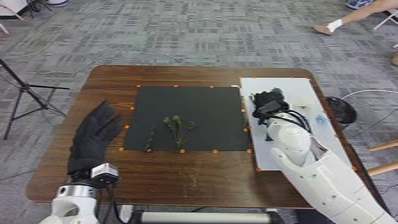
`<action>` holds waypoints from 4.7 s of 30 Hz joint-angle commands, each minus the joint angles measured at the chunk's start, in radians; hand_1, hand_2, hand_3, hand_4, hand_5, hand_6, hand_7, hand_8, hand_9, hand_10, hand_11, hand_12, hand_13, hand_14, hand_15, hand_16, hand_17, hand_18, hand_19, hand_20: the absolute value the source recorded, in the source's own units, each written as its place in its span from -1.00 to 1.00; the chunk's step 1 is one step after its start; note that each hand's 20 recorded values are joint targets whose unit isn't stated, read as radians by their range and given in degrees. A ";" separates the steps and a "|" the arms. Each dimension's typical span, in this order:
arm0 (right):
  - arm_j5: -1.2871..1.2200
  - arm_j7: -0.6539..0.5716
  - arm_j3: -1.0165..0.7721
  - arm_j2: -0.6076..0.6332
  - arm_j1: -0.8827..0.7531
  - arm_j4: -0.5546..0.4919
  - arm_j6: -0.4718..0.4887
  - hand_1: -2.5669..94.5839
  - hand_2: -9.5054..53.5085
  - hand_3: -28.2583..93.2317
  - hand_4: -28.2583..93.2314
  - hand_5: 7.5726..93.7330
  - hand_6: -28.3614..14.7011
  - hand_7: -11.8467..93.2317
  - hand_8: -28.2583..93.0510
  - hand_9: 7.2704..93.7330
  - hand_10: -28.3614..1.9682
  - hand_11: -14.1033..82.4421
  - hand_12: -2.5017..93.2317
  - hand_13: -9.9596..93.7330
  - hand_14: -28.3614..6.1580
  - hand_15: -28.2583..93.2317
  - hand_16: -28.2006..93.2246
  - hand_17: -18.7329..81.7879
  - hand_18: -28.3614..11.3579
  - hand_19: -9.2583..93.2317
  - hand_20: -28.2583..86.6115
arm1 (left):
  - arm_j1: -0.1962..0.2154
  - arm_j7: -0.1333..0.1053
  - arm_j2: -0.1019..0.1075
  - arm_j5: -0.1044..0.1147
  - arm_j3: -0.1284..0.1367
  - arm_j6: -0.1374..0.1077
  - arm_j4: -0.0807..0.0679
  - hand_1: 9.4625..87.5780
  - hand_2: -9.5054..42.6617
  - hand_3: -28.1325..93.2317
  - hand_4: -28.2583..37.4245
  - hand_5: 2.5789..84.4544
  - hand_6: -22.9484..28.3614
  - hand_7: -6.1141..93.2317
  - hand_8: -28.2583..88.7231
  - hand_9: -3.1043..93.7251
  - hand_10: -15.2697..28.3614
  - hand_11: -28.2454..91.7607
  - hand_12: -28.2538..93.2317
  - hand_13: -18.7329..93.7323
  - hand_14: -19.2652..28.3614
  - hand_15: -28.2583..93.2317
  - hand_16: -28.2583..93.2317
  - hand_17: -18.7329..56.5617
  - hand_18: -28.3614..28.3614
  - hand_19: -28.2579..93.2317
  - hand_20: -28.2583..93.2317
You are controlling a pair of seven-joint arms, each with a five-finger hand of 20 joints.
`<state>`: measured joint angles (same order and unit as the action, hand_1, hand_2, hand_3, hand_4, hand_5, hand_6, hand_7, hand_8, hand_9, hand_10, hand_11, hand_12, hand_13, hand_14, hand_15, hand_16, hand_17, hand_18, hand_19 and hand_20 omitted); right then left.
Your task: Arrange flowers
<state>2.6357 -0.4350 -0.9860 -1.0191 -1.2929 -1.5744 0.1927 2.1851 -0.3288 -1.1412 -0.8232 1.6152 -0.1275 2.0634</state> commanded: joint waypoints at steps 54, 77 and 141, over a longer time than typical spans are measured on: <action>-0.307 -0.142 0.081 -0.160 -0.244 -0.205 -0.086 -0.07 -1.00 0.80 -0.79 0.60 0.35 0.23 -0.17 0.82 0.39 0.61 0.05 0.67 0.06 0.85 0.18 0.31 -0.63 1.00 0.75 | -0.018 0.016 -0.001 0.001 -0.011 0.022 -0.014 -0.62 -0.73 0.57 -0.98 -0.42 -0.05 -0.45 -0.71 -0.43 0.21 -0.28 -0.25 -0.28 0.40 -0.22 -0.45 -0.82 0.74 0.20 -0.43; -0.241 -0.118 0.044 -0.173 -0.258 -0.194 -0.008 -0.21 -1.00 0.75 -0.90 0.56 0.33 0.19 -0.20 0.78 0.36 0.59 0.06 0.63 0.04 0.84 0.19 0.27 -0.62 1.00 0.73 | -0.012 0.016 -0.007 0.003 -0.008 0.024 -0.012 -0.62 -0.73 0.57 -0.98 -0.42 -0.05 -0.45 -0.71 -0.43 0.20 -0.28 -0.25 -0.28 0.41 -0.21 -0.45 -0.82 0.74 0.20 -0.43; -0.177 0.048 -0.286 0.238 -0.315 -0.238 0.016 -0.41 -1.00 0.78 -1.00 -0.07 0.02 -0.18 -0.73 -0.01 -0.01 -0.03 -0.43 0.14 -0.19 0.77 -0.05 -0.12 -0.68 0.91 0.49 | 0.022 -0.004 -0.016 0.010 0.000 0.011 -0.001 -0.62 -0.73 0.57 -0.98 -0.42 -0.05 -0.45 -0.71 -0.43 0.21 -0.28 -0.25 -0.28 0.41 -0.21 -0.46 -0.82 0.74 0.20 -0.43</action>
<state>2.3736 -0.3994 -1.2968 -0.7899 -1.6308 -1.8739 0.1992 2.1946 -0.3311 -1.1442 -0.8200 1.6188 -0.1143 2.0600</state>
